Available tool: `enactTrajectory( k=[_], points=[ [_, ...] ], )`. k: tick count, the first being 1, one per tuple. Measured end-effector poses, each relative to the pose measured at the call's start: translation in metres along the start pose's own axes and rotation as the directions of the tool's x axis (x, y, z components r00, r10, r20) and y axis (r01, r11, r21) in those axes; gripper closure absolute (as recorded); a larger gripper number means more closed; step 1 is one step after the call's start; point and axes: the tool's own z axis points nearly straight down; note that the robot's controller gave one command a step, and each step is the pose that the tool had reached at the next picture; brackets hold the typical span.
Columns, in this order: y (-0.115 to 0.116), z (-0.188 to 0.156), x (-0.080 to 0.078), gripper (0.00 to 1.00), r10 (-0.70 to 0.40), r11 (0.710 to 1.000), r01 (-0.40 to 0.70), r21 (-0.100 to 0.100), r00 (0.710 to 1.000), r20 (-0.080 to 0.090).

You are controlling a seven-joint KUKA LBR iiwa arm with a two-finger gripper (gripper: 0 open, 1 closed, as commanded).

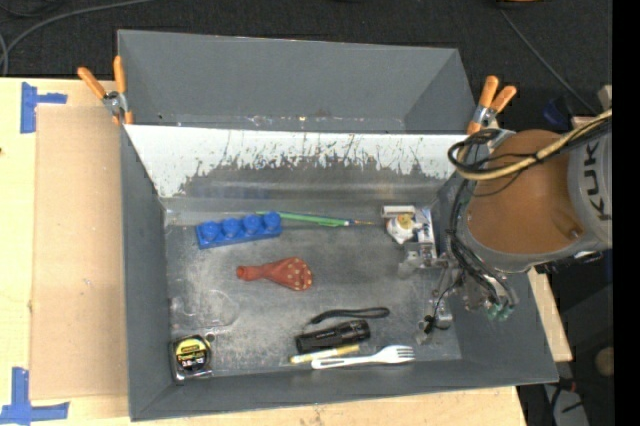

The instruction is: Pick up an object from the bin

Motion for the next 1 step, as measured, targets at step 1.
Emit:
enactTrajectory(
  k=[1],
  points=[
    [0.0002,-0.0043,-0.0016,0.00,-0.003,1.000,0.003,0.001,1.000,0.007]
  ],
)
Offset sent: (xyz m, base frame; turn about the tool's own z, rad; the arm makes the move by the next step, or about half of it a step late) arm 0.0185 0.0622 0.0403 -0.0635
